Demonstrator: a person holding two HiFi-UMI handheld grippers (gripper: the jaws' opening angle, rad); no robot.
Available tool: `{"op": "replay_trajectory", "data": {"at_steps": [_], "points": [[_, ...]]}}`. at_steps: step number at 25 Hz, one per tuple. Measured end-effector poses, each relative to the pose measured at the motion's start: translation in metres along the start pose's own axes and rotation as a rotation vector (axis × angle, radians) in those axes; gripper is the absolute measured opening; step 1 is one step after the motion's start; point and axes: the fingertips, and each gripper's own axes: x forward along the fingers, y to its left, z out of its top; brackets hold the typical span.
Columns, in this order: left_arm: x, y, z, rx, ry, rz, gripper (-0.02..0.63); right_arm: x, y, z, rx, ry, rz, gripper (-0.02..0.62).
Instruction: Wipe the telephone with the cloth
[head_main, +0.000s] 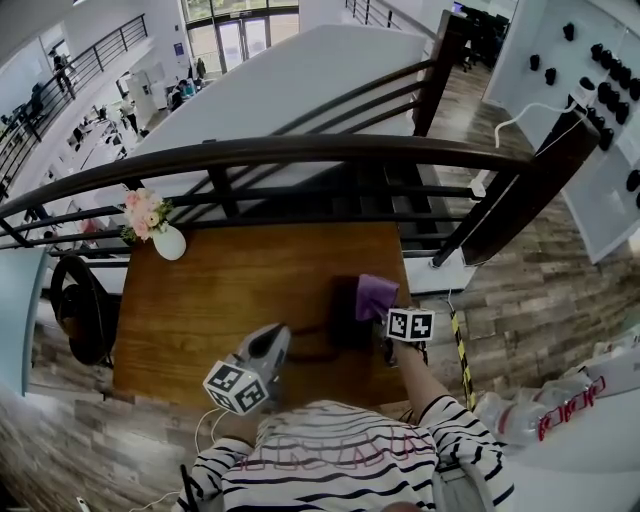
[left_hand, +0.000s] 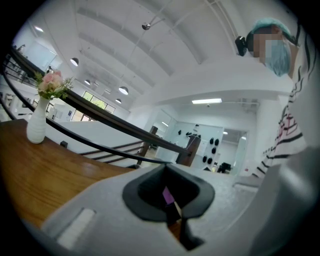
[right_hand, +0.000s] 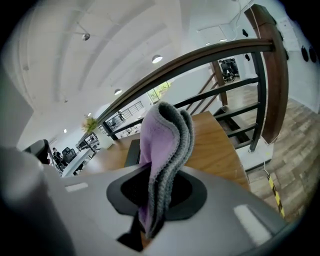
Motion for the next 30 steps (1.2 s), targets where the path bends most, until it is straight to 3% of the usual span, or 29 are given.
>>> {"op": "replay_trajectory", "data": {"at_steps": [12, 20, 25, 30], "points": [[0.002, -0.019, -0.008, -0.006, -0.006, -0.005, -0.002, -0.028, -0.022, -0.005, 0.039, -0.036, -0.05, 0.054], [-0.008, -0.026, -0.014, -0.013, -0.015, 0.005, -0.002, -0.026, 0.041, -0.003, -0.023, -0.095, 0.105, 0.052], [-0.016, -0.028, -0.016, -0.015, -0.025, 0.025, -0.002, -0.005, 0.082, -0.021, -0.08, -0.045, 0.188, 0.052], [-0.022, -0.035, -0.02, -0.022, -0.03, 0.035, -0.002, 0.016, 0.094, -0.046, -0.116, 0.018, 0.197, 0.052]]}}
